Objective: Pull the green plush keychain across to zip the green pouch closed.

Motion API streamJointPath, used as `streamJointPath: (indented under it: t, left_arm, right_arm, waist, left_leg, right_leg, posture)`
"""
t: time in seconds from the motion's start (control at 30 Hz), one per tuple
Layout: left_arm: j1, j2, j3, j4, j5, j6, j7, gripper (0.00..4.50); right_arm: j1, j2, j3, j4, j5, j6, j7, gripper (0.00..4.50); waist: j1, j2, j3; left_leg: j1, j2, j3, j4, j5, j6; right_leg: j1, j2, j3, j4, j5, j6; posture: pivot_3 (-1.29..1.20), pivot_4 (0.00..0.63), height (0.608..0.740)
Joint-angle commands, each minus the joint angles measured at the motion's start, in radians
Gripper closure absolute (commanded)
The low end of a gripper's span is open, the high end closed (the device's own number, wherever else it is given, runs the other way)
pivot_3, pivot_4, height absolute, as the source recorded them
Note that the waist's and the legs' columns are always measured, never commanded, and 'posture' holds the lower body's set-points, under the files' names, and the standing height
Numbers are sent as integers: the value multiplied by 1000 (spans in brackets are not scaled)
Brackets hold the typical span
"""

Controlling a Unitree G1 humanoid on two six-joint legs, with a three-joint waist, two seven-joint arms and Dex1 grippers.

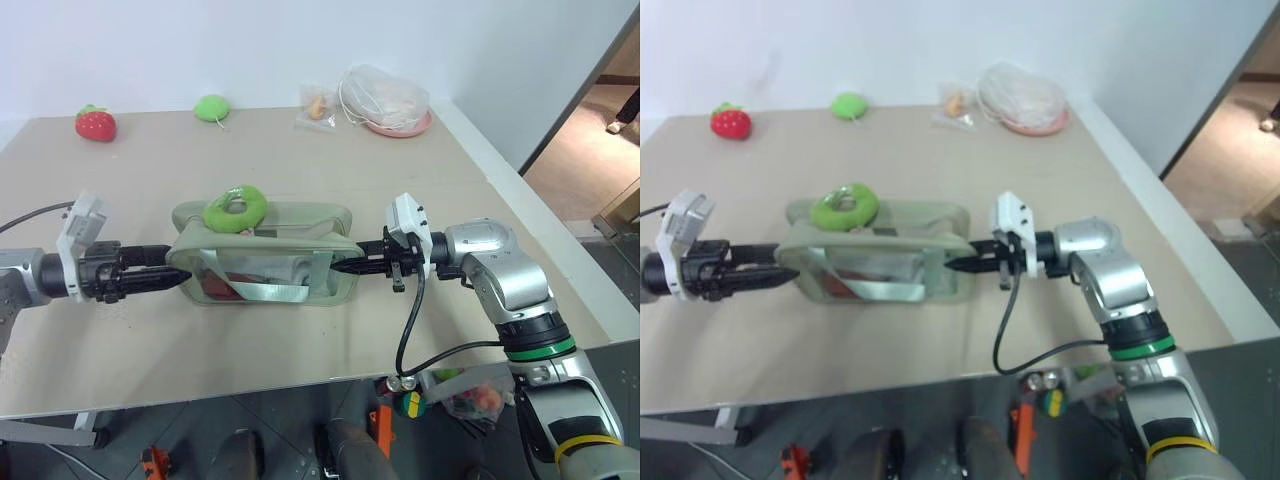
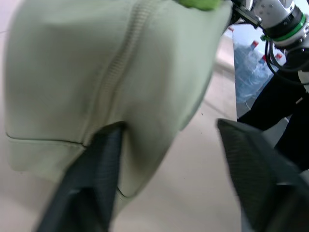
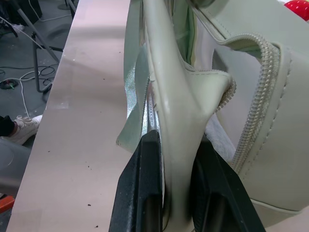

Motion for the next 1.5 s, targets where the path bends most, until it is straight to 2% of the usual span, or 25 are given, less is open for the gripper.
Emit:
streamJointPath:
  t: [0.03, 0.2, 0.4, 0.43, 0.5, 0.67, 0.77, 0.9, 1.0, 1.07, 1.27, 1.5]
  left_arm:
    - [-10, 1, 12, -16, -10, -5, -2, 2844]
    - [6, -12, 10, -45, 10, -40, 21, 4464]
    - [27, -7, -7, -55, 36, -71, 19, 4464]
    - [29, -8, -6, -57, 35, -72, 18, 4500]
    - [30, -8, -5, -60, 32, -72, 17, 4500]
    - [31, -11, -9, -63, 32, -74, 14, 4500]
    - [32, -13, -11, -70, 28, -70, 15, 4500]
    - [35, -13, -10, -76, 27, -71, 15, 4500]
    - [32, -18, -13, -74, 29, -73, 16, 4500]
    - [29, -22, -17, -70, 31, -76, 16, 4500]
    - [14, -41, -25, -64, 37, -86, 21, 4500]
    - [36, -48, -13, -95, 27, -82, 36, 4500]
  right_arm:
    - [5, -13, -22, -45, 15, 3, -5, 3794]
    - [8, -17, -21, -47, 13, 15, -6, 3794]
    - [-1, -25, -39, -34, 11, 49, -42, 3794]
    - [2, -26, -45, -36, 13, 52, -51, 3301]
    - [8, -30, -58, -42, 22, 59, -61, 2775]
    - [39, -76, -101, -90, 77, 102, -43, 1035]
    - [69, -154, -201, -149, 153, 160, -40, 14]
    - [11, -184, -331, -200, 329, 268, -55, 14]
    - [-92, -138, -344, -184, 379, 307, -121, 14]
    - [-142, -103, -303, -167, 363, 310, -143, 14]
    - [-272, 35, -107, -19, 191, 204, -150, 14]
    - [-345, 147, 10, 87, 112, 116, -64, 14]
  waist:
    - [0, 0, 0]
    - [0, 0, 0]
    - [1, 0, 0]
    - [1, 0, 0]
    - [1, 0, 0]
    - [1, 0, 0]
    - [3, 0, 0]
    - [2, 0, 0]
    - [-3, 1, 0]
    - [-3, 1, 0]
    - [-1, 0, 0]
    - [2, 0, 0]
  left_leg:
    - [0, 0, 0, 0, 0, 0]
    - [0, 0, 0, 0, 0, 0]
    - [0, 0, 0, 0, 0, 0]
    - [0, -1, 0, 0, 0, 0]
    - [0, -1, 0, 0, 0, 0]
    - [0, -1, 0, 0, 0, 0]
    - [0, -2, 0, 0, 0, 0]
    - [0, -4, 0, 0, 0, 0]
    - [2, -4, 0, 0, 0, 0]
    - [3, -3, 0, 0, 0, 0]
    - [2, -3, 1, 0, 0, 0]
    - [-2, -7, -1, 0, 0, 1]
  right_leg:
    - [0, 0, 0, 0, 0, 0]
    - [0, 0, 0, 0, 0, 0]
    - [0, -2, 0, 0, 0, 0]
    - [0, -2, 0, 0, 0, 0]
    - [0, -2, 0, 0, 0, 1]
    - [0, -2, 0, 0, 0, 1]
    - [1, -3, 0, 0, -1, 2]
    - [1, -6, 0, 0, -1, 3]
    - [1, -6, 1, 0, 1, 4]
    - [2, -5, 1, 0, 1, 4]
    - [2, -5, 1, 0, 1, 3]
    - [0, -11, 0, -1, -2, 8]
  posture:
    - [0, 150, 740]
    - [0, 150, 740]
    - [0, 150, 740]
    - [0, 150, 740]
    - [0, 150, 740]
    - [0, 150, 740]
    - [0, 150, 740]
    - [0, 150, 740]
    - [0, 150, 740]
    - [0, 150, 740]
    - [0, 150, 740]
    - [0, 150, 740]
